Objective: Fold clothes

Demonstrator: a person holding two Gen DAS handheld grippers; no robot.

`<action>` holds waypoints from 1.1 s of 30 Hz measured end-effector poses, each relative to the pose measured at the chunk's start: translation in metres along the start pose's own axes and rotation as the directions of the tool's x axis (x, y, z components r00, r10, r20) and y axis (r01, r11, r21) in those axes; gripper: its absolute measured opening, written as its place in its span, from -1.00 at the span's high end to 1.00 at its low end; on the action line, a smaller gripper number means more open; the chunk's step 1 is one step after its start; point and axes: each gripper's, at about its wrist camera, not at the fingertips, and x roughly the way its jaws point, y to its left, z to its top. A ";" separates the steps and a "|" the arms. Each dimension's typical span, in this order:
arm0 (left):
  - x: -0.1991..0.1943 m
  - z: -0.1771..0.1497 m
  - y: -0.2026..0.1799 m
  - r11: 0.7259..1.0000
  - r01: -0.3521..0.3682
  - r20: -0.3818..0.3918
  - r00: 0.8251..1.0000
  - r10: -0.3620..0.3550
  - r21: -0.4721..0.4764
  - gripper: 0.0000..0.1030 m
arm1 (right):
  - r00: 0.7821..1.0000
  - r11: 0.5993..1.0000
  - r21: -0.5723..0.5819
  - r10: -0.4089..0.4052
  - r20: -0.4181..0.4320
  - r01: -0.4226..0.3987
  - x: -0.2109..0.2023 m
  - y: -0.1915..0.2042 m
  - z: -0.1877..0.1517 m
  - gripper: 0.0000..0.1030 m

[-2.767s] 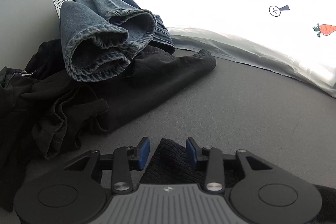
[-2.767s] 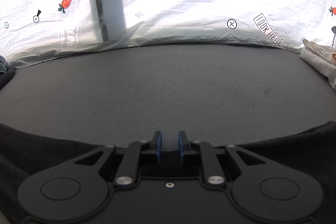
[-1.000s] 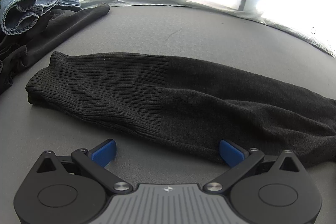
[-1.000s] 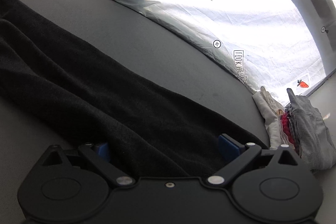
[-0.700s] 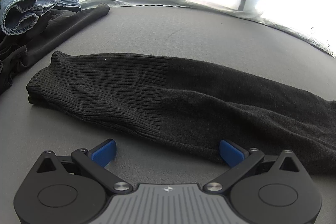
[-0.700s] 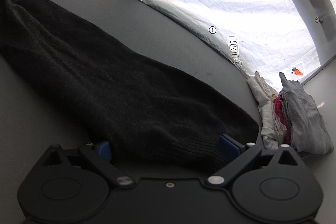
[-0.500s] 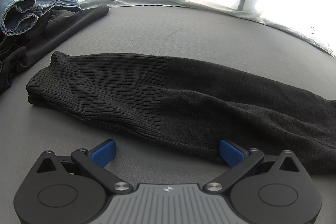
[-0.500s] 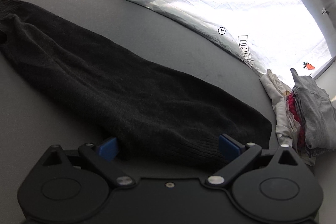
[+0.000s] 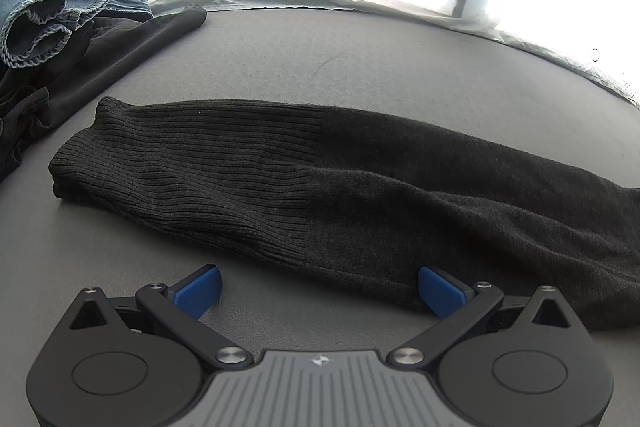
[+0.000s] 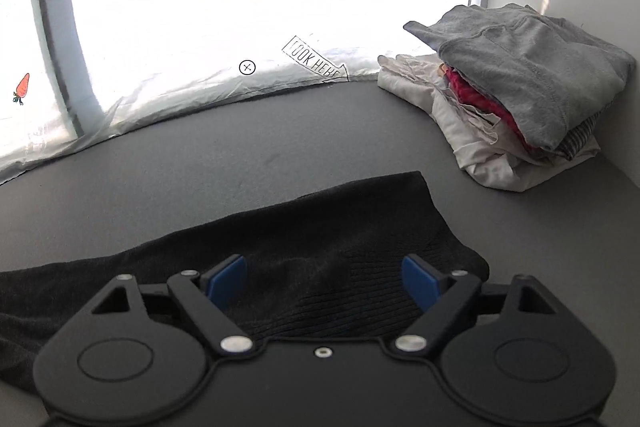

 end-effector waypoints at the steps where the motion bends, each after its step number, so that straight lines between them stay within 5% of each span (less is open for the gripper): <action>1: 0.000 0.001 0.000 1.000 0.000 -0.003 1.000 0.000 -0.001 -1.00 | 1.000 0.998 0.057 0.005 0.000 -0.005 0.010 -0.010 0.008 -0.22; 3: 0.001 0.002 0.001 1.000 -0.001 -0.011 1.000 0.001 -0.002 -1.00 | 1.000 0.988 0.153 0.020 -0.006 -0.019 0.029 -0.023 0.019 0.15; 9: 0.002 0.006 0.001 1.000 -0.004 -0.032 0.999 0.004 -0.006 -1.00 | 0.999 0.913 0.408 0.014 -0.049 0.008 0.082 -0.048 0.037 0.11; 14: 0.002 0.007 0.000 1.000 -0.008 -0.044 0.999 0.008 -0.010 -1.00 | 0.996 0.939 0.340 -0.016 -0.086 0.044 0.102 -0.040 0.036 0.12; 15: 0.002 0.008 0.000 1.000 -0.009 -0.046 0.999 0.008 -0.011 -1.00 | 0.997 0.943 0.329 -0.026 -0.071 0.048 0.100 -0.038 0.037 0.32; 16: 0.002 0.008 0.000 1.000 -0.009 -0.047 0.999 0.009 -0.011 -1.00 | 0.998 0.947 0.317 -0.036 -0.057 0.053 0.098 -0.036 0.039 0.74; 20: 0.003 0.009 -0.001 1.000 -0.010 -0.051 0.999 0.009 -0.011 -1.00 | 0.997 0.960 0.272 -0.075 0.004 0.071 0.090 -0.029 0.045 0.99; 25: 0.003 0.010 0.001 1.000 -0.008 -0.053 0.999 0.008 -0.009 -1.00 | 0.986 0.979 0.178 -0.122 0.110 0.101 0.082 -0.022 0.063 1.00; 33: 0.002 0.007 0.000 1.000 -0.011 -0.037 0.999 0.010 -0.017 -1.00 | 0.991 0.982 0.163 -0.105 0.080 0.091 0.076 -0.023 0.057 0.92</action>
